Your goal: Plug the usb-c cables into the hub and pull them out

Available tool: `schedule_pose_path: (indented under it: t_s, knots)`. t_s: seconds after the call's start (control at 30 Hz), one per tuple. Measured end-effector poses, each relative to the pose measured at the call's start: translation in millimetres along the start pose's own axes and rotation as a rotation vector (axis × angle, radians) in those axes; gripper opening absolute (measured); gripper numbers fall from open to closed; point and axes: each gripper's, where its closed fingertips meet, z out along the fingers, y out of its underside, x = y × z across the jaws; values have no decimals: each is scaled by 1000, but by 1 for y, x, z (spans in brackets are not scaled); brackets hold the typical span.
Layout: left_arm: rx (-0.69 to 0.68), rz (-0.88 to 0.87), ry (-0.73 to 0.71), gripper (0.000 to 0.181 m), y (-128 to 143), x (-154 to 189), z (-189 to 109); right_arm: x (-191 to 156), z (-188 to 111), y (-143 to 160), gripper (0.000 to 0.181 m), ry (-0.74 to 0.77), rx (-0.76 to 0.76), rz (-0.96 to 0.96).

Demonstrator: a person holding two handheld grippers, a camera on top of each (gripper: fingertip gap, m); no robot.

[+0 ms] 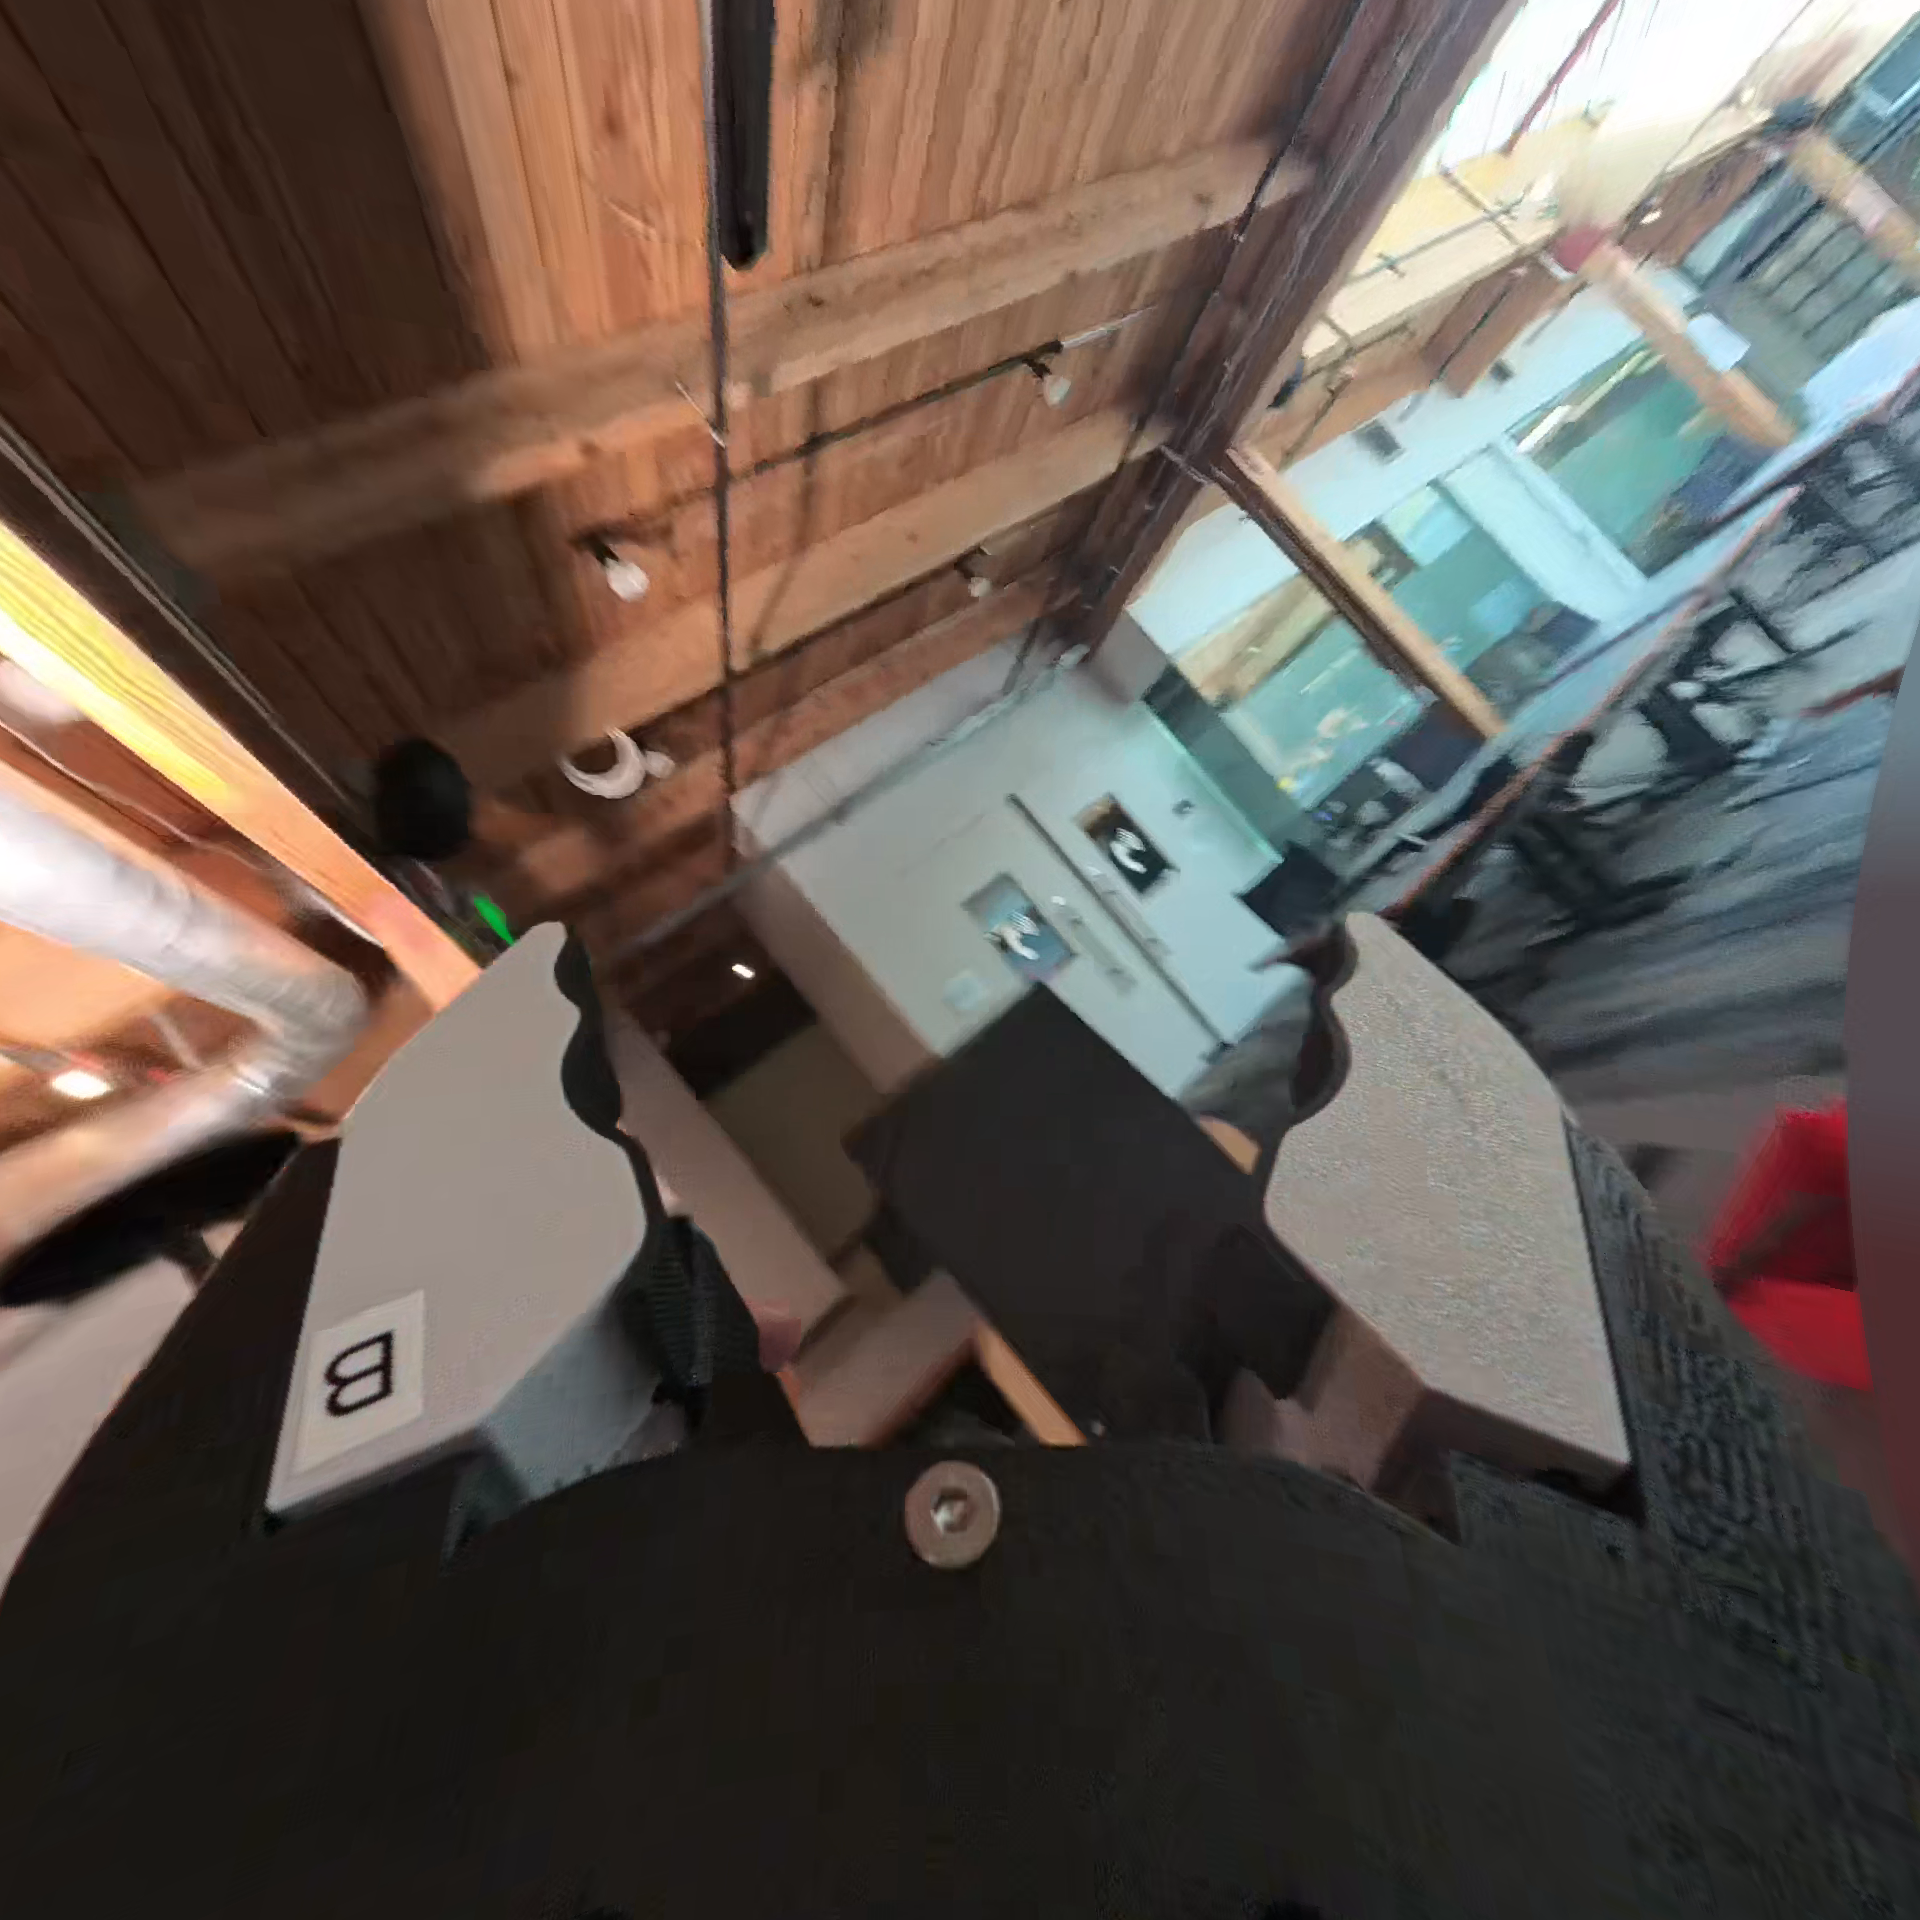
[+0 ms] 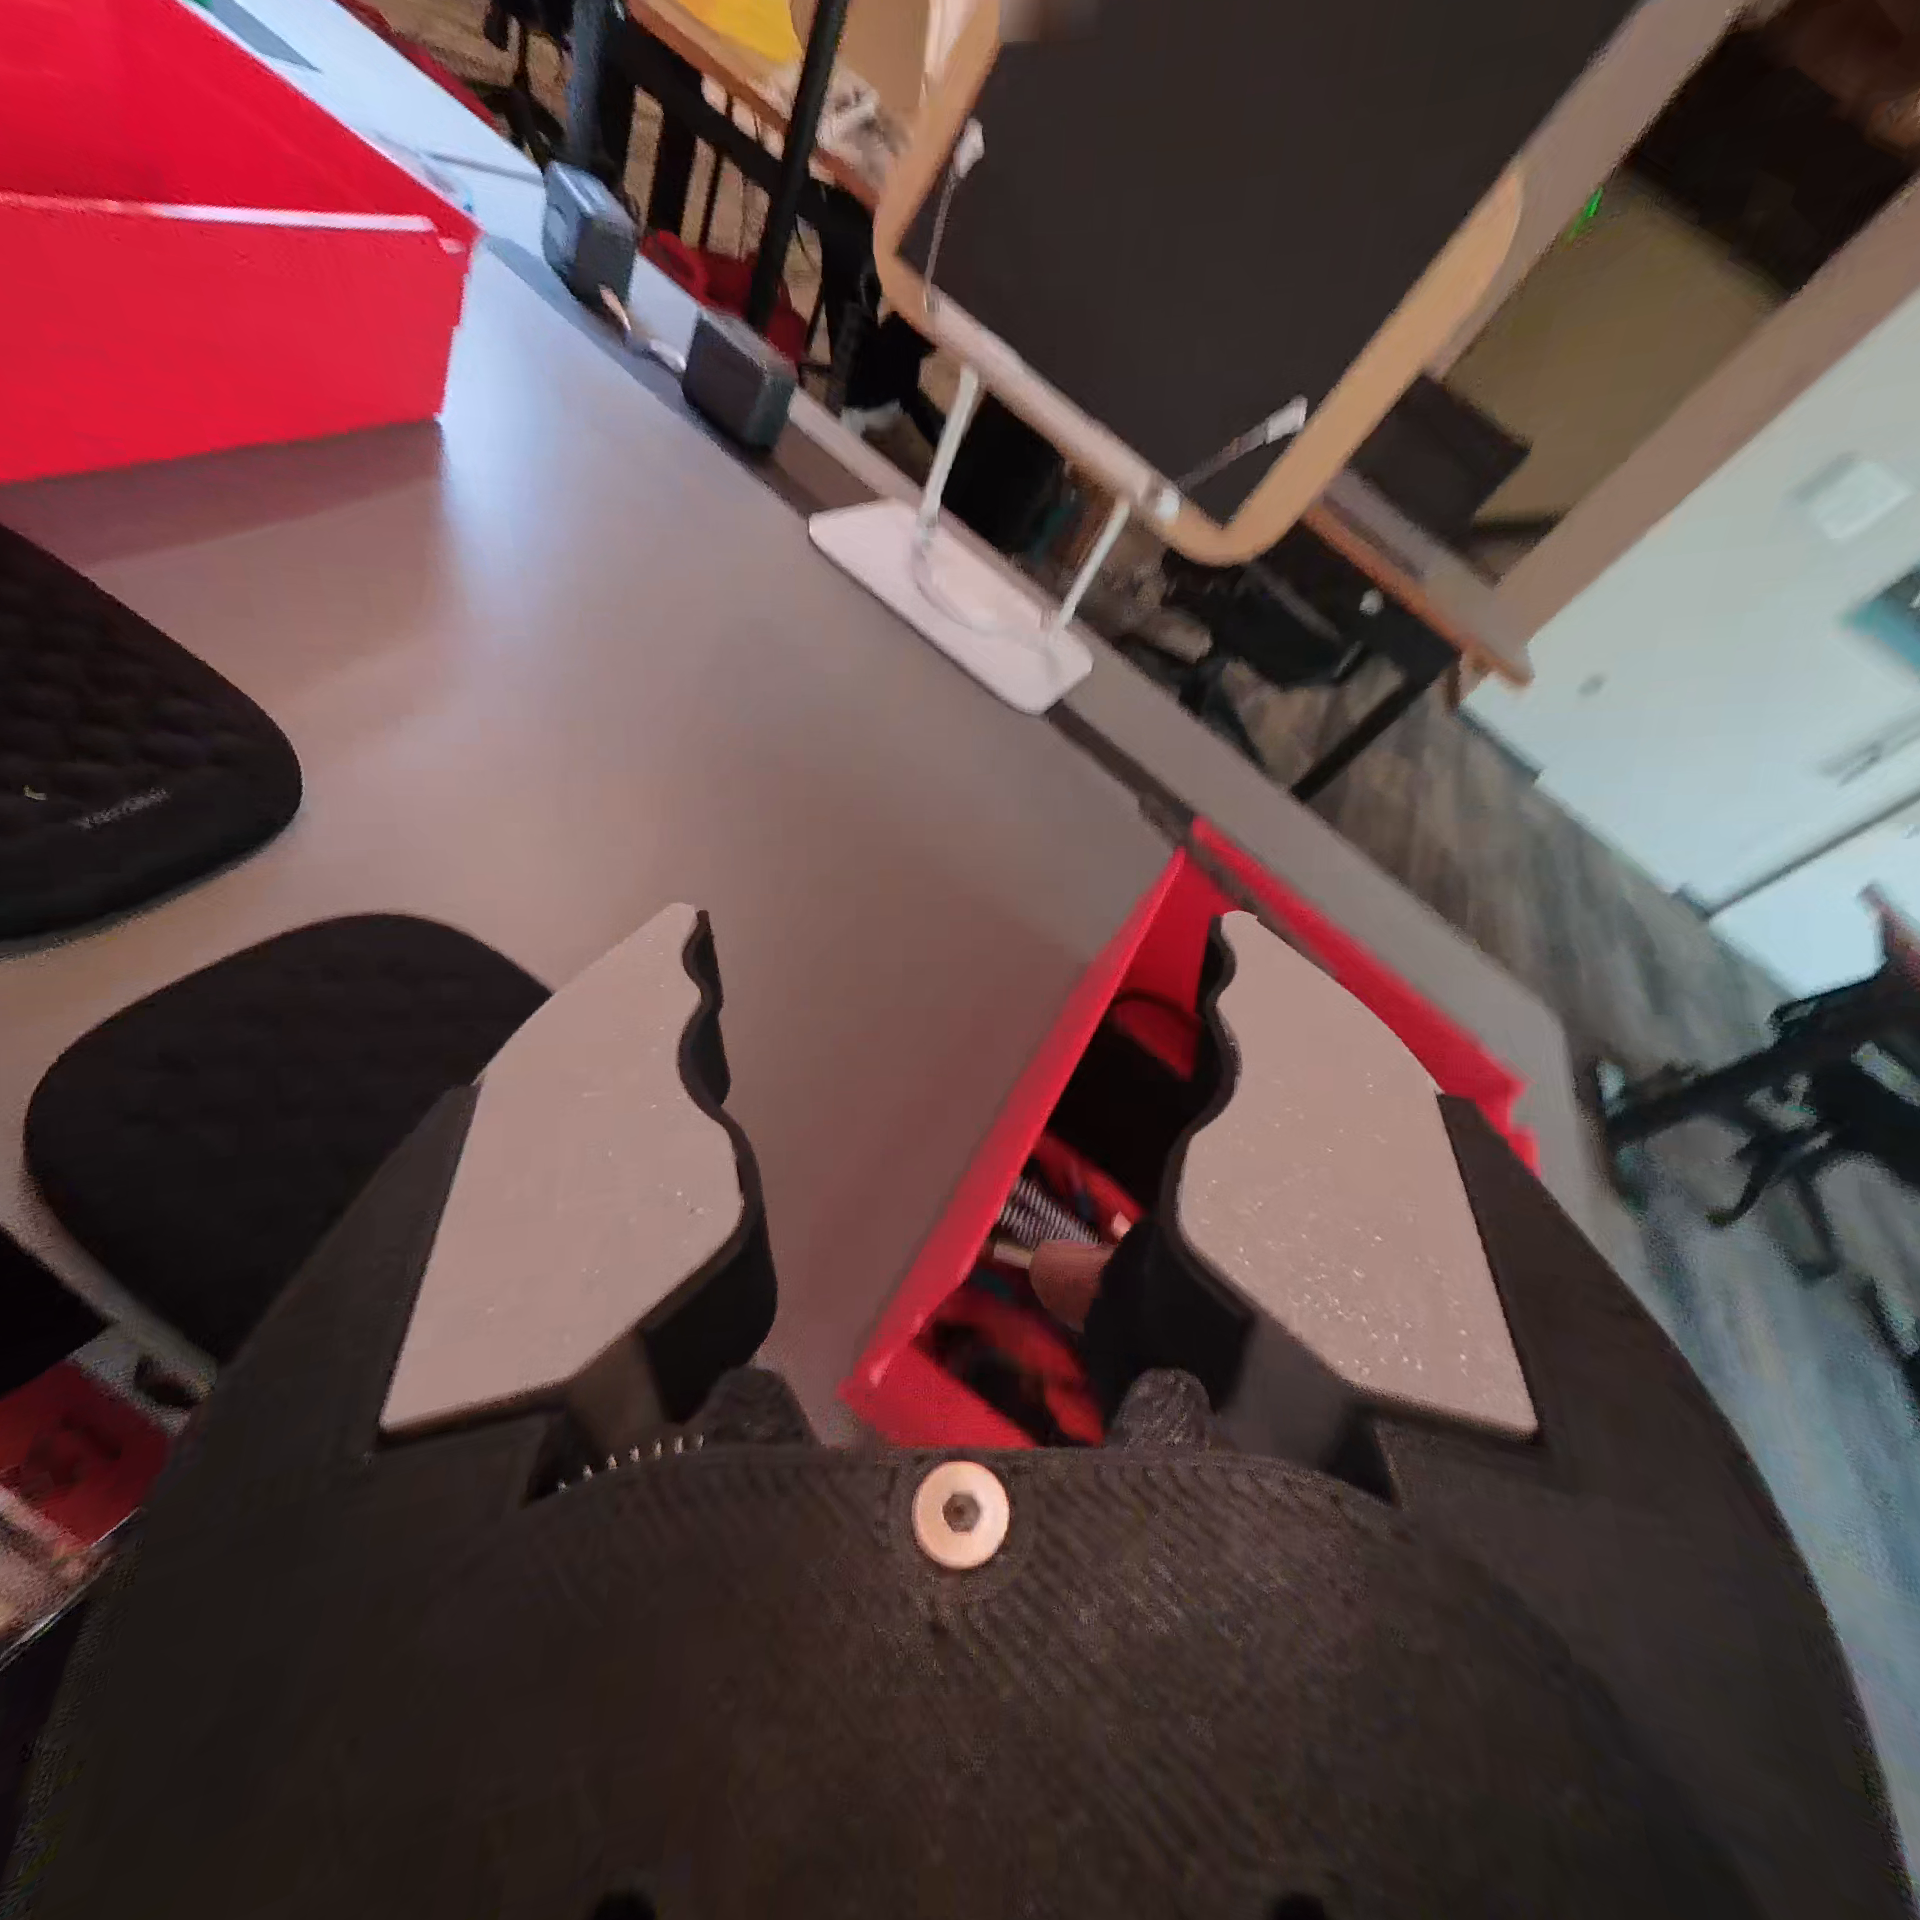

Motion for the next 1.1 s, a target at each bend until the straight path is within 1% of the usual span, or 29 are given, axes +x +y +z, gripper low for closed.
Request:
schedule_pose_path:
  t_s: [0.07,0.13,0.2,0.23,0.27,0.3,0.33,0.37,0.4,0.43,0.47,0.5,0.53,0.57,0.6,0.63,0.67,0.77,0.9,0.97,1.0,1.1]
  knots:
    - [-80,-133,101,117,50,91,-43,7,-5,26,90,-8,-65,90]
    - [-232,-222,135,116,107,171,-72,12,-9,46,88,-10,-112,166]
    - [-415,-255,97,115,168,223,-92,14,-10,63,85,-3,-166,223]
    - [-498,-324,111,114,199,247,-99,12,-8,70,84,-4,-194,232]
    - [-598,-434,135,113,233,270,-109,8,-4,77,82,-13,-228,231]
    - [-698,-544,139,114,269,289,-120,4,0,86,81,-23,-281,227]
    - [-793,-603,108,113,304,299,-133,1,4,98,79,-29,-347,216]
    - [-881,-585,91,110,336,306,-144,-1,7,110,77,-29,-411,201]
    - [-1005,-523,77,111,367,308,-159,-2,10,120,73,-20,-465,189]
    - [-1117,-468,69,114,390,309,-175,-1,12,129,67,-8,-506,184]
    - [-1169,-454,59,113,405,310,-185,0,15,135,54,2,-531,179]
    - [-1174,-499,65,108,413,316,-188,1,19,139,40,9,-539,175]
    - [-1153,-579,97,95,417,325,-187,-1,24,141,26,1,-538,171]
    - [-1130,-650,136,73,420,333,-184,-6,30,141,14,-34,-525,168]
    - [-1135,-656,109,60,427,329,-184,-9,37,139,15,-46,-508,165]
    - [-1151,-594,72,35,435,318,-187,-11,43,135,17,-44,-490,154]
    - [-1146,-564,93,35,437,315,-185,-12,51,132,18,-42,-478,137]
    - [-1162,-583,59,33,450,309,-178,-20,75,121,22,-49,-465,100]
    - [-1184,-535,115,33,462,308,-167,-28,108,107,26,-56,-450,147]
    - [-1160,-567,138,34,463,310,-161,-32,118,102,30,-47,-450,121]
    - [-1140,-584,142,34,462,312,-158,-34,120,101,27,-48,-449,102]
    - [-1085,-600,176,36,459,322,-149,-40,128,95,29,-68,-432,65]
